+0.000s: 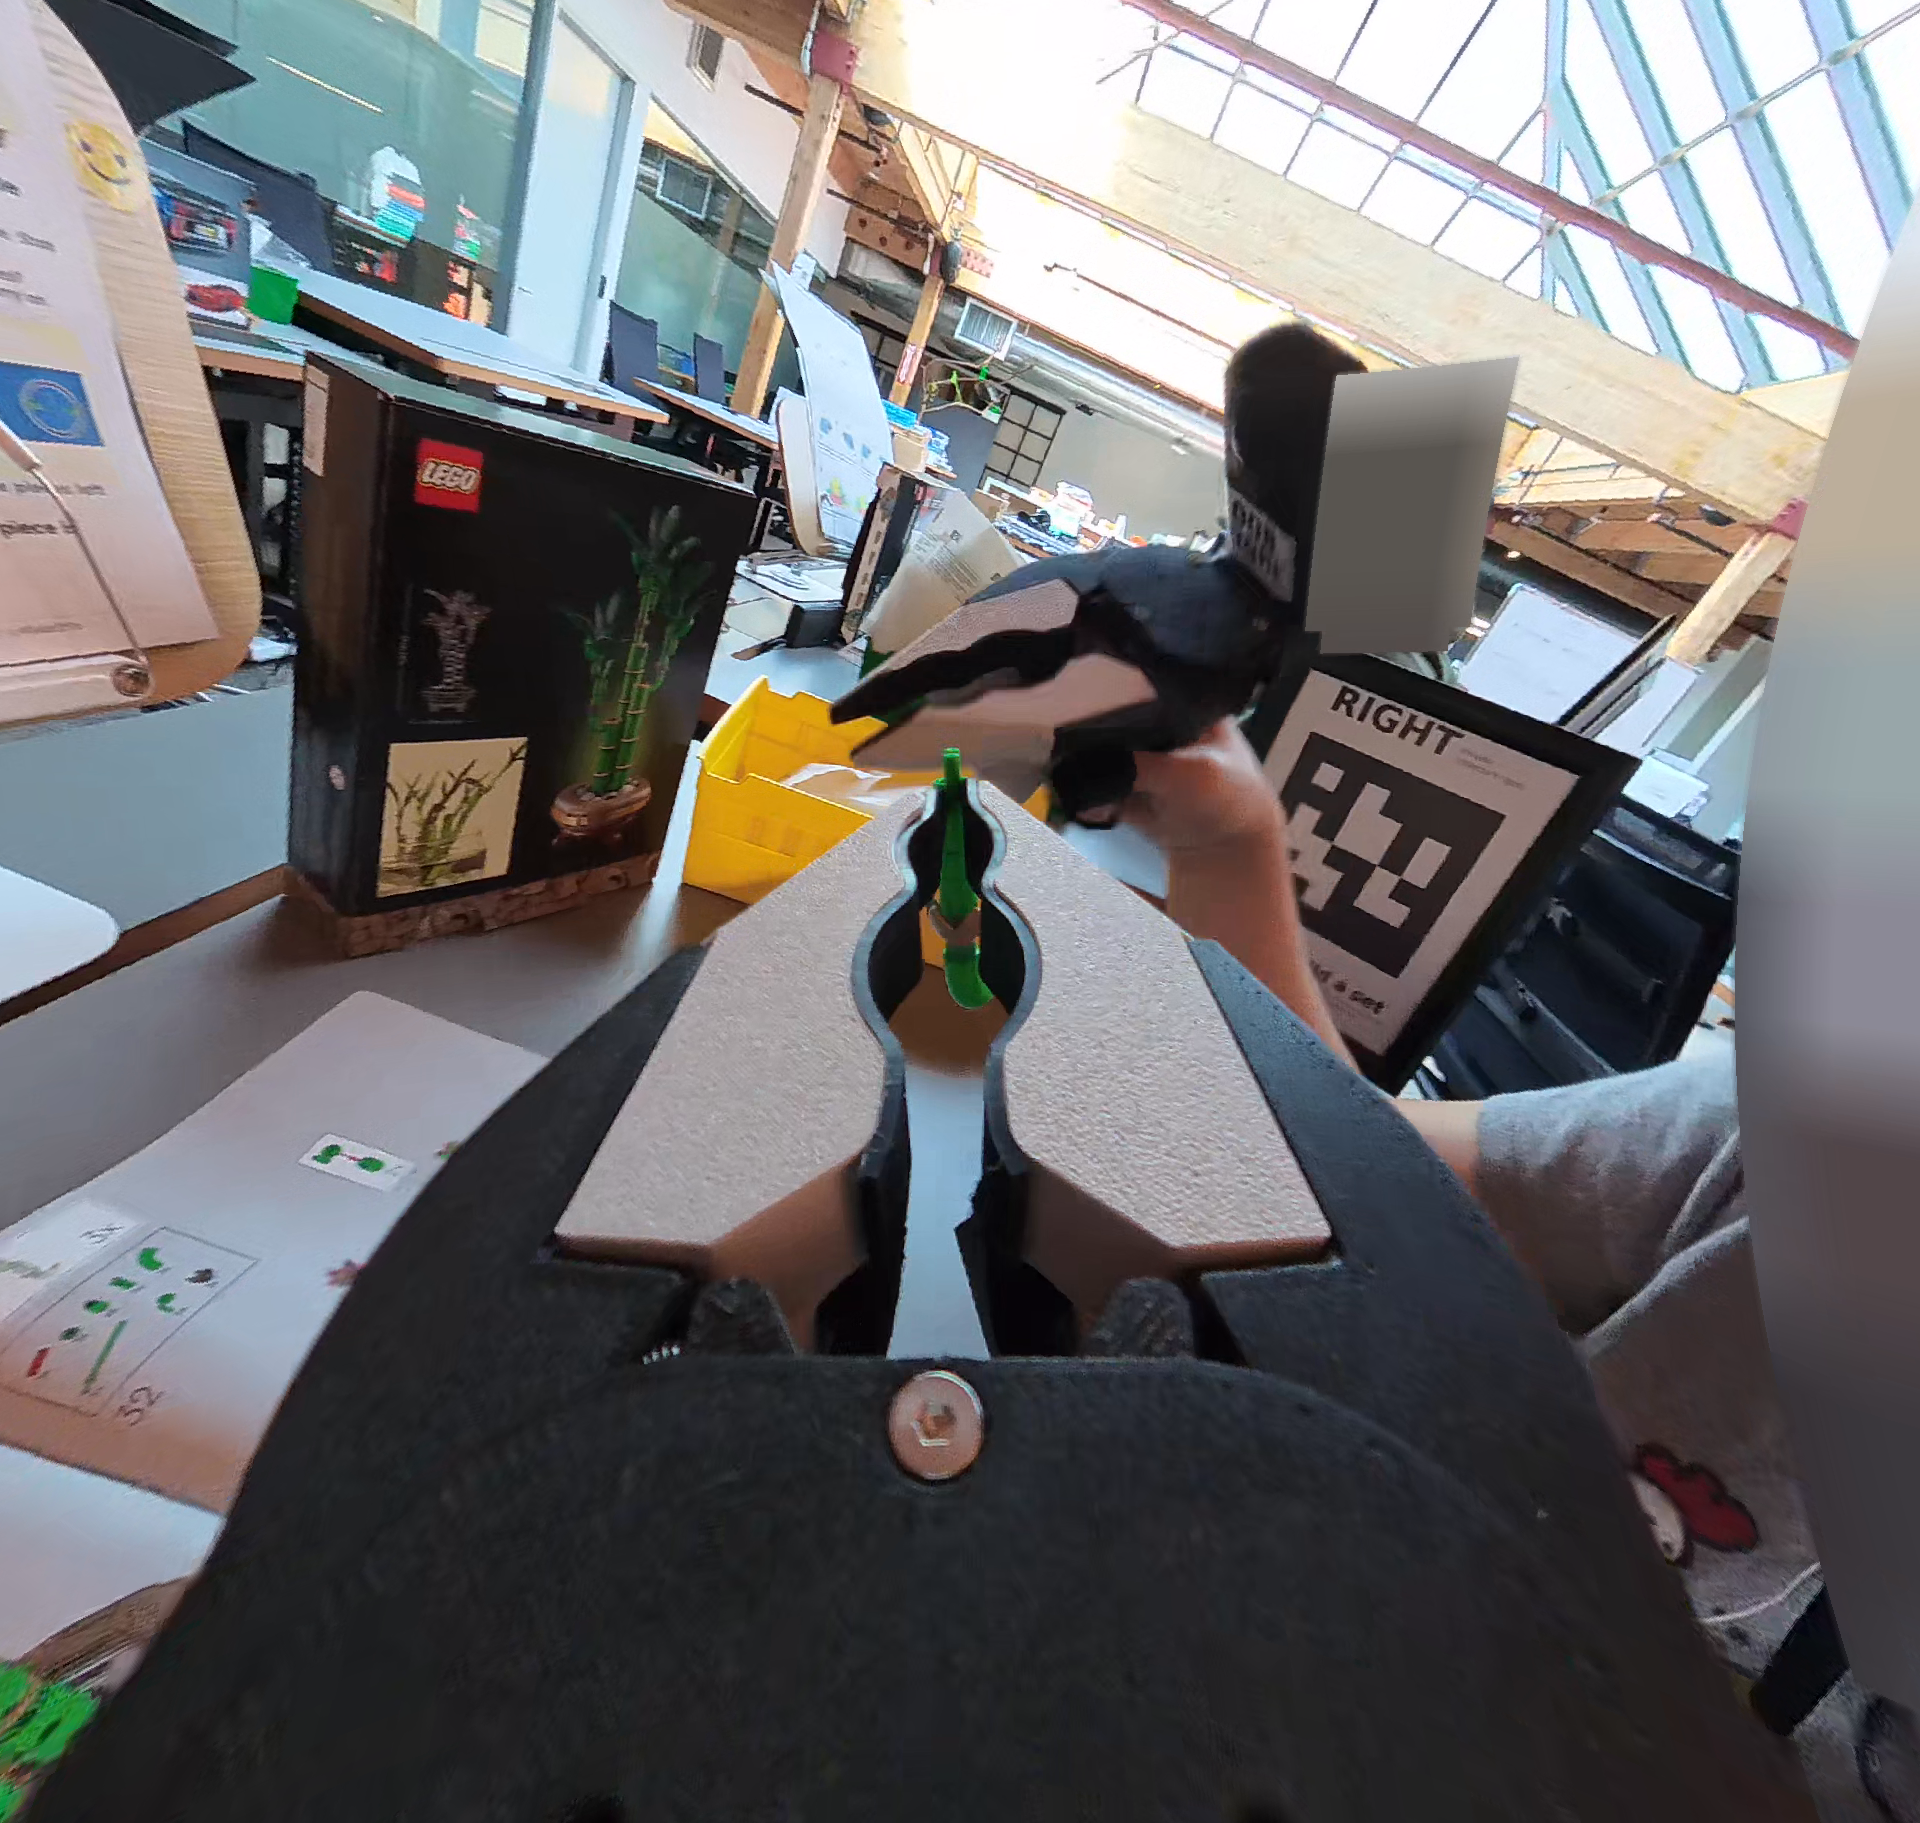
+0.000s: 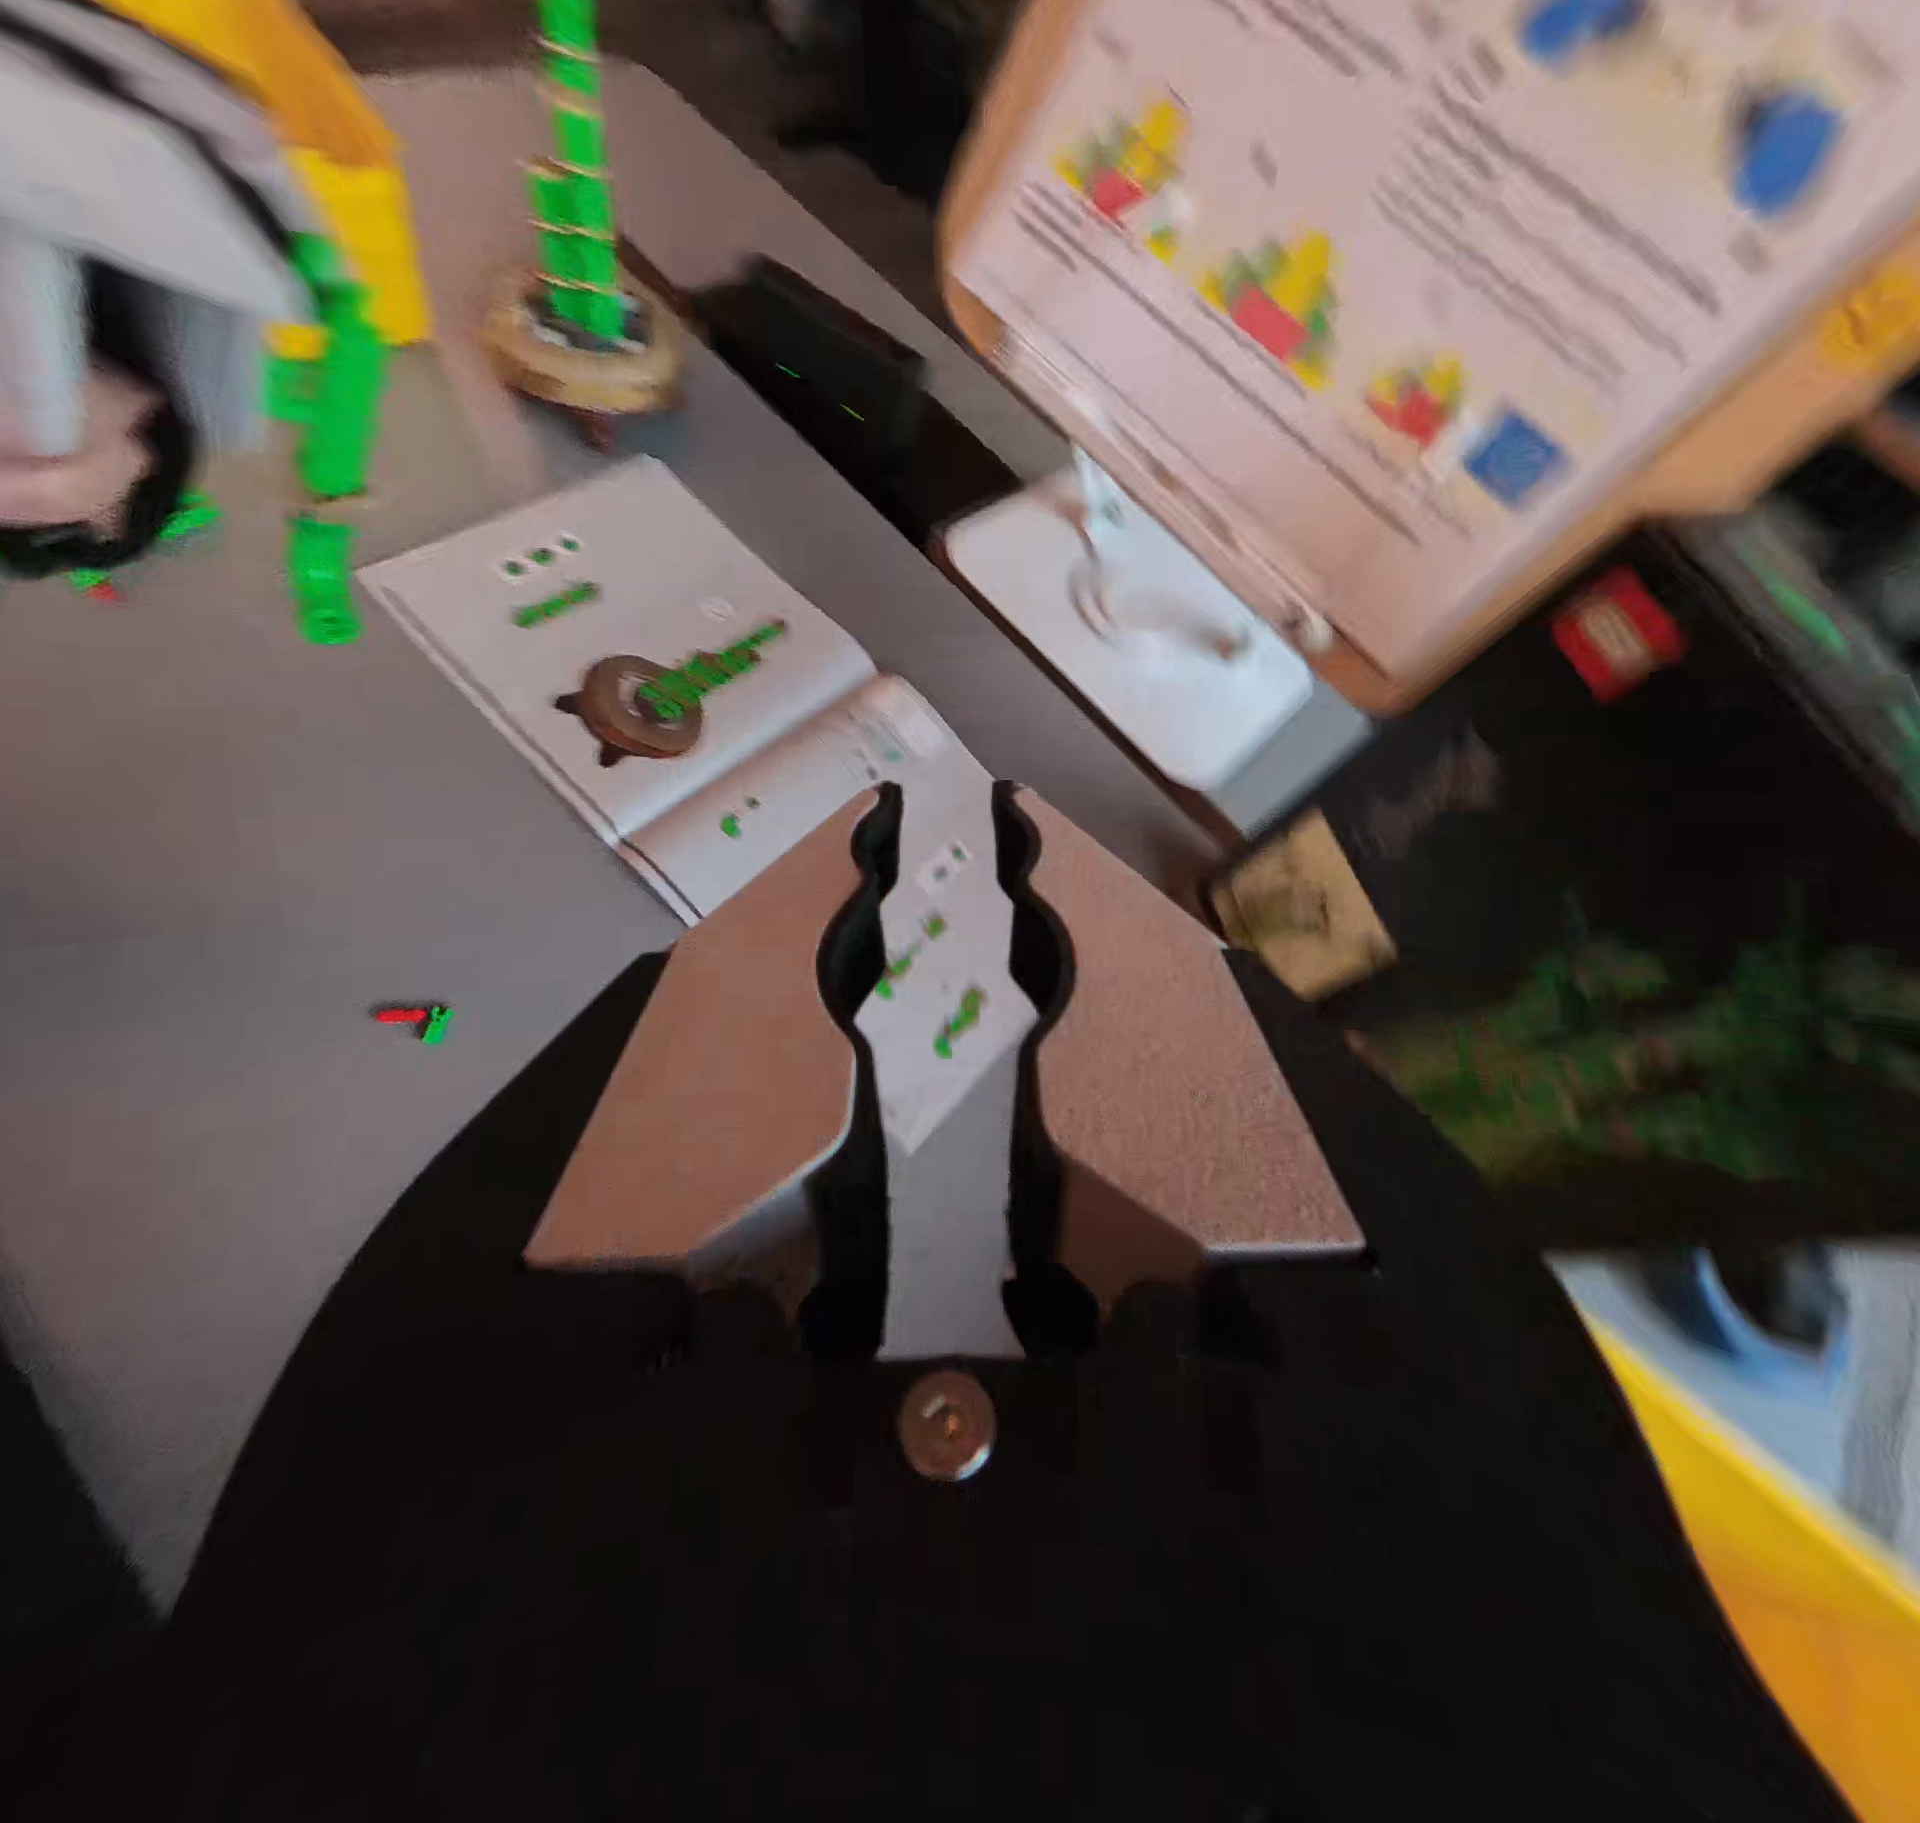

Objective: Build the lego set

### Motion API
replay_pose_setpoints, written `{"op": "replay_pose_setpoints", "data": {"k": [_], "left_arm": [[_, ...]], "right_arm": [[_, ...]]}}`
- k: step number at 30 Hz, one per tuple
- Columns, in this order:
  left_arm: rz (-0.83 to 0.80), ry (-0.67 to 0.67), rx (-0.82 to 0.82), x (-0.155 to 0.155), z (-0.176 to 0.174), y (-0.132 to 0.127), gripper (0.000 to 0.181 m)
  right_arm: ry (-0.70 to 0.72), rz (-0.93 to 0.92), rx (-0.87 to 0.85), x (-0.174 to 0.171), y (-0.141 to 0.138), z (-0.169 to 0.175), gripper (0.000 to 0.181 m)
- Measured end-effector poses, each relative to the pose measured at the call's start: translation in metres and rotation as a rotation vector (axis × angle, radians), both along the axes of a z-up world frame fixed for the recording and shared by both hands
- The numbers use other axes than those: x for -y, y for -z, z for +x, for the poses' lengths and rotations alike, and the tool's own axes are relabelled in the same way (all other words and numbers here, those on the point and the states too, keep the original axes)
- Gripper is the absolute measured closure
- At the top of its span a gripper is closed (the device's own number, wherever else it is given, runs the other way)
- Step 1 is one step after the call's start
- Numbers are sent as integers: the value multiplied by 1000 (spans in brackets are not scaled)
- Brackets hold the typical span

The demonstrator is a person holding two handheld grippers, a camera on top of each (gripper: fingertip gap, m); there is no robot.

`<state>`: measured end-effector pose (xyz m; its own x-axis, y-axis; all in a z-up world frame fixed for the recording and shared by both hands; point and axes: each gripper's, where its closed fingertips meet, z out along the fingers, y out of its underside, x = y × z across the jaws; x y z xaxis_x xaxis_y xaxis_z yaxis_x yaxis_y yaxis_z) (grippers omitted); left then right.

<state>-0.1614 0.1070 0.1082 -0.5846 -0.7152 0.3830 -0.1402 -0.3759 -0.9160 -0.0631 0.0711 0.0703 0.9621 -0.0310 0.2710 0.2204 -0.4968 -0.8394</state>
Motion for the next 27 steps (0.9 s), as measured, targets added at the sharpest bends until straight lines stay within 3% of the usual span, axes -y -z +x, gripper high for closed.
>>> {"op": "replay_pose_setpoints", "data": {"k": [2,6,15,18,24,27], "left_arm": [[-34,42,-8,6,-1,-1,180],[-52,84,-56,9,0,6,181],[-16,79,-142,0,9,31,180],[-38,85,-166,-5,12,37,181],[-53,70,-199,-16,14,44,180],[-56,60,-203,-21,13,45,181]], "right_arm": [[-184,33,122,-12,9,-20,150],[-259,-76,213,-27,46,-25,149],[-533,-330,-70,-8,120,-57,157],[-551,-406,-29,-3,145,-52,158],[-599,-690,-247,27,205,-56,172],[-594,-749,-315,28,213,-63,177]]}}
